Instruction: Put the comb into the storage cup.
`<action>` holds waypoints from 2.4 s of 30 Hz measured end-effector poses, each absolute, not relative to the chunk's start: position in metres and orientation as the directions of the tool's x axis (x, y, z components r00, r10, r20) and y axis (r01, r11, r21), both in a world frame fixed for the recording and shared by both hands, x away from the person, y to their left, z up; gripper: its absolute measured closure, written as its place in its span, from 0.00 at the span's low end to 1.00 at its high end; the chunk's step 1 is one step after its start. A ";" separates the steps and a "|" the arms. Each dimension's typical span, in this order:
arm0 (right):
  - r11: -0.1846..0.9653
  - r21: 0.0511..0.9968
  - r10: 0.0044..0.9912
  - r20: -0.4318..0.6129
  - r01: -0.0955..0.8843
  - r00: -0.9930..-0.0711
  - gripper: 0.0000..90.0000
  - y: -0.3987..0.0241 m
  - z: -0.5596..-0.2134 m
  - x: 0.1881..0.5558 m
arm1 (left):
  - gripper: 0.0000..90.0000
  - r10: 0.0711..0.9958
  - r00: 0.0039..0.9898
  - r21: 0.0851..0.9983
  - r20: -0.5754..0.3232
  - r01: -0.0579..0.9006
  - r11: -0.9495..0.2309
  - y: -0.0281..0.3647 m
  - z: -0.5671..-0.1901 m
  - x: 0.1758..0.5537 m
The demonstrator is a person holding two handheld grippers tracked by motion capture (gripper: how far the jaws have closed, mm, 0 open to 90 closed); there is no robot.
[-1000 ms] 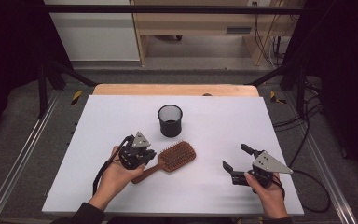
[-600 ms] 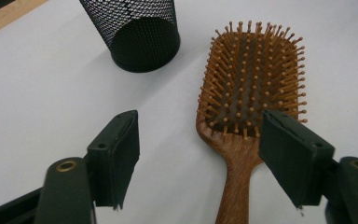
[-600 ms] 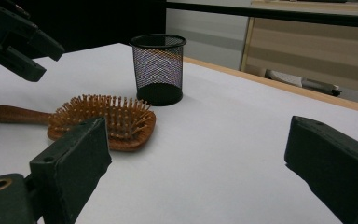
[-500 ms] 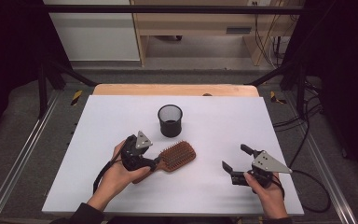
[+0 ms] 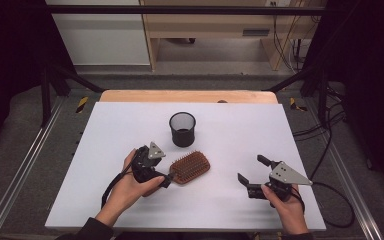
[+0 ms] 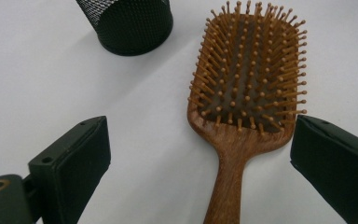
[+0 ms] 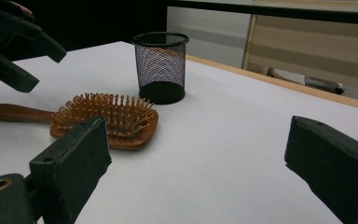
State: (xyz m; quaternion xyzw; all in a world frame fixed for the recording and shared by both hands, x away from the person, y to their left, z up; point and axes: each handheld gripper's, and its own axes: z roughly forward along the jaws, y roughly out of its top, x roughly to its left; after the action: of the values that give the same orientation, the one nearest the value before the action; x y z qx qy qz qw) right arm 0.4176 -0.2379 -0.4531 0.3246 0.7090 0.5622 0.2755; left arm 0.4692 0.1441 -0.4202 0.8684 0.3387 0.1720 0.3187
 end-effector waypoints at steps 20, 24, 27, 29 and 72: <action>0.160 0.975 0.768 -0.026 0.152 -0.640 0.08 -0.237 -0.453 0.417 | 0.06 0.641 0.765 0.568 0.067 0.499 -0.655 0.135 -0.441 0.467; 0.159 0.976 0.768 -0.026 0.151 -0.640 0.08 -0.237 -0.453 0.417 | 0.07 0.630 0.774 0.559 0.064 0.495 -0.666 0.134 -0.443 0.467; 0.162 0.975 0.766 -0.027 0.153 -0.642 0.07 -0.237 -0.453 0.418 | 0.08 0.627 0.776 0.556 0.061 0.496 -0.667 0.134 -0.443 0.468; 0.163 0.975 0.766 -0.027 0.153 -0.642 0.07 -0.236 -0.453 0.418 | 0.08 0.626 0.777 0.554 0.059 0.497 -0.668 0.134 -0.444 0.468; 0.163 0.971 0.760 -0.012 0.173 -0.650 0.07 -0.235 -0.457 0.419 | 0.72 0.510 0.859 0.417 0.047 0.447 -0.792 0.124 -0.452 0.478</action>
State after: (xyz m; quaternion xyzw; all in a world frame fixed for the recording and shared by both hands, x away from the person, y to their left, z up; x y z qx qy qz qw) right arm 0.4195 -0.2347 -0.4568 0.3258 0.7160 0.5588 0.2623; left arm 0.4779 0.1244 -0.4519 0.9432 0.2535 0.0786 0.1998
